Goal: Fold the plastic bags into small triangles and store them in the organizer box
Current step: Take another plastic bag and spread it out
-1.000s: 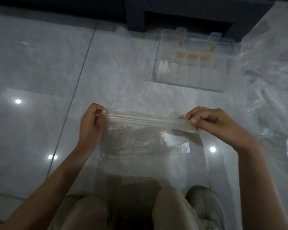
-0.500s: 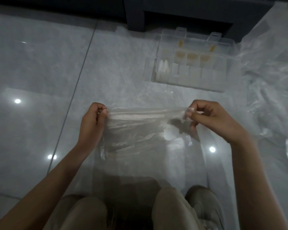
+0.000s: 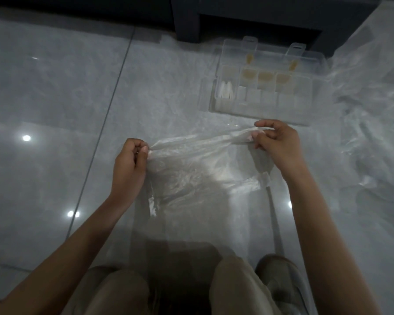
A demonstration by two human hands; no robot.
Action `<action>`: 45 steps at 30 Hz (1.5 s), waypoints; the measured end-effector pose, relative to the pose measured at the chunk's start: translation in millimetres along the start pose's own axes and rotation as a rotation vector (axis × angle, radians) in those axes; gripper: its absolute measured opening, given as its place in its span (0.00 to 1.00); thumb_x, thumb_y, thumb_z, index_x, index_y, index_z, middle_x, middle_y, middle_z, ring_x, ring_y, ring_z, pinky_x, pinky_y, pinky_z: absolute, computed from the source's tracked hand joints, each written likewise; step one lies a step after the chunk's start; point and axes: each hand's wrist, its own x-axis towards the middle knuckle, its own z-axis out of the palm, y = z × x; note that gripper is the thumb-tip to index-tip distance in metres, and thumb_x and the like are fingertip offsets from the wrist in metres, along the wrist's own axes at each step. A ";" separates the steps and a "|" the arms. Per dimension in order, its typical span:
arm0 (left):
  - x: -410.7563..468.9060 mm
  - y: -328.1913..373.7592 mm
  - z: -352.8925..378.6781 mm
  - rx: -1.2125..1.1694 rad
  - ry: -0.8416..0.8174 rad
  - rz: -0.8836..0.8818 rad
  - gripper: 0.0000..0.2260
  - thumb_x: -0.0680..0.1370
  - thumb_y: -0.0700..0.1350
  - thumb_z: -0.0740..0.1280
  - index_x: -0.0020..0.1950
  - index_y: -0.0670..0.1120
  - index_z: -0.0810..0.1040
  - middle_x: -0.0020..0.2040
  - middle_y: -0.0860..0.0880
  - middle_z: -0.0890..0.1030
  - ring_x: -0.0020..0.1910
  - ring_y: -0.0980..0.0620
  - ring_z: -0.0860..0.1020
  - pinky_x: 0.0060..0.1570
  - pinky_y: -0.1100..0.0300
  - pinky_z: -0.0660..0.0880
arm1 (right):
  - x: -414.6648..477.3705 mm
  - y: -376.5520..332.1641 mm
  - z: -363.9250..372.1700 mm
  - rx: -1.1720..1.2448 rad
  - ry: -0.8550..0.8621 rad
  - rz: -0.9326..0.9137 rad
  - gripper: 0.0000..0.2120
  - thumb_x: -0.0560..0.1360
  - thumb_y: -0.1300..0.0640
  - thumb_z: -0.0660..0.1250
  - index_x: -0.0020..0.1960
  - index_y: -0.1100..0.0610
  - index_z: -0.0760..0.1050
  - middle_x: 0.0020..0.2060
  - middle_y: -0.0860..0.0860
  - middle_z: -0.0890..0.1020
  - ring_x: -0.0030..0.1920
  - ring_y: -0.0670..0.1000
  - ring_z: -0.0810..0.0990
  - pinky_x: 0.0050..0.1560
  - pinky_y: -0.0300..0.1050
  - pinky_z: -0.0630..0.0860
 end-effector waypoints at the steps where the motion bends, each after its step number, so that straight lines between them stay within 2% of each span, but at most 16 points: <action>1: 0.2 0.2 0.3 -0.009 0.002 -0.006 0.03 0.82 0.40 0.60 0.49 0.45 0.72 0.39 0.55 0.74 0.37 0.60 0.73 0.39 0.65 0.69 | 1.1 -0.6 1.6 0.030 0.009 0.024 0.07 0.75 0.67 0.68 0.53 0.60 0.78 0.26 0.41 0.81 0.27 0.39 0.79 0.34 0.31 0.75; 4: 0.4 -0.6 1.2 -0.035 0.005 -0.021 0.03 0.82 0.40 0.60 0.49 0.45 0.72 0.37 0.54 0.74 0.35 0.57 0.72 0.39 0.62 0.69 | 1.9 -2.2 4.4 0.076 0.033 0.064 0.04 0.76 0.65 0.68 0.50 0.61 0.79 0.25 0.43 0.81 0.27 0.40 0.78 0.32 0.30 0.72; 8: -0.4 2.0 2.6 -0.085 0.031 -0.069 0.04 0.82 0.39 0.60 0.48 0.43 0.72 0.35 0.51 0.73 0.32 0.60 0.71 0.36 0.67 0.68 | -0.2 -3.6 5.7 0.107 0.035 0.080 0.06 0.77 0.62 0.68 0.43 0.54 0.79 0.25 0.44 0.81 0.28 0.40 0.79 0.34 0.31 0.73; 15: 5.5 5.8 2.6 -0.148 0.079 -0.165 0.05 0.81 0.37 0.60 0.47 0.41 0.74 0.35 0.51 0.74 0.31 0.65 0.72 0.34 0.72 0.67 | -4.1 -2.8 9.7 0.202 0.066 0.088 0.06 0.78 0.57 0.67 0.44 0.51 0.82 0.28 0.45 0.82 0.32 0.45 0.81 0.40 0.34 0.74; 20: 4.8 7.2 2.9 -0.165 0.079 -0.190 0.05 0.81 0.38 0.61 0.47 0.39 0.74 0.35 0.49 0.75 0.31 0.64 0.72 0.34 0.71 0.67 | -3.7 -1.4 15.5 0.337 0.092 0.127 0.06 0.77 0.58 0.68 0.44 0.54 0.83 0.34 0.48 0.84 0.35 0.46 0.80 0.43 0.40 0.76; 23: 4.8 5.9 3.1 -0.170 0.095 -0.213 0.06 0.81 0.39 0.61 0.45 0.40 0.74 0.34 0.47 0.74 0.30 0.62 0.70 0.34 0.69 0.67 | -5.4 -0.1 18.5 0.445 0.061 0.172 0.06 0.77 0.58 0.67 0.45 0.57 0.82 0.36 0.52 0.84 0.35 0.48 0.80 0.38 0.38 0.76; 26: 6.6 4.3 1.2 -0.196 0.113 -0.247 0.08 0.81 0.40 0.61 0.42 0.45 0.72 0.34 0.46 0.71 0.30 0.60 0.68 0.33 0.66 0.66 | -6.6 -0.5 19.4 0.473 0.091 0.183 0.07 0.77 0.59 0.67 0.42 0.57 0.81 0.33 0.54 0.82 0.34 0.51 0.79 0.36 0.38 0.75; 30: 7.4 5.7 -0.5 -0.210 0.092 -0.250 0.11 0.81 0.40 0.61 0.39 0.48 0.70 0.33 0.48 0.72 0.30 0.60 0.69 0.34 0.66 0.67 | -8.0 -3.6 21.4 0.435 0.211 0.203 0.08 0.75 0.62 0.68 0.38 0.56 0.81 0.27 0.50 0.80 0.31 0.50 0.78 0.34 0.39 0.74; 34: 6.0 11.2 1.7 -0.210 0.089 -0.232 0.11 0.81 0.38 0.60 0.39 0.47 0.70 0.31 0.51 0.74 0.28 0.63 0.70 0.33 0.70 0.66 | -10.2 -7.1 26.8 0.479 0.310 0.224 0.10 0.74 0.62 0.68 0.35 0.55 0.79 0.24 0.46 0.76 0.26 0.44 0.73 0.30 0.36 0.69; 37: 3.6 14.5 4.4 -0.232 0.072 -0.228 0.07 0.81 0.36 0.60 0.43 0.39 0.72 0.28 0.55 0.75 0.28 0.64 0.72 0.33 0.73 0.67 | -9.3 -10.5 31.4 0.622 0.331 0.286 0.07 0.74 0.63 0.66 0.39 0.58 0.81 0.25 0.47 0.73 0.25 0.44 0.68 0.27 0.36 0.65; 39: 2.7 15.7 5.2 -0.235 0.068 -0.222 0.06 0.81 0.36 0.60 0.44 0.38 0.72 0.28 0.55 0.76 0.28 0.64 0.72 0.33 0.73 0.67 | -7.2 -11.8 32.4 0.720 0.328 0.331 0.06 0.75 0.63 0.65 0.42 0.60 0.81 0.26 0.48 0.73 0.24 0.44 0.67 0.25 0.35 0.63; 42: 1.5 17.1 6.8 -0.211 0.049 -0.221 0.07 0.81 0.37 0.60 0.44 0.39 0.72 0.27 0.60 0.77 0.29 0.65 0.73 0.33 0.74 0.67 | -4.4 -12.0 32.1 0.796 0.316 0.370 0.06 0.76 0.63 0.65 0.42 0.59 0.80 0.29 0.49 0.73 0.24 0.43 0.66 0.24 0.35 0.62; 45: 0.2 17.3 6.5 -0.199 0.055 -0.235 0.09 0.80 0.37 0.60 0.40 0.44 0.72 0.27 0.61 0.76 0.28 0.64 0.72 0.32 0.73 0.66 | 0.5 -9.8 28.4 0.884 0.335 0.410 0.06 0.76 0.63 0.67 0.40 0.57 0.77 0.30 0.48 0.76 0.23 0.43 0.66 0.23 0.35 0.61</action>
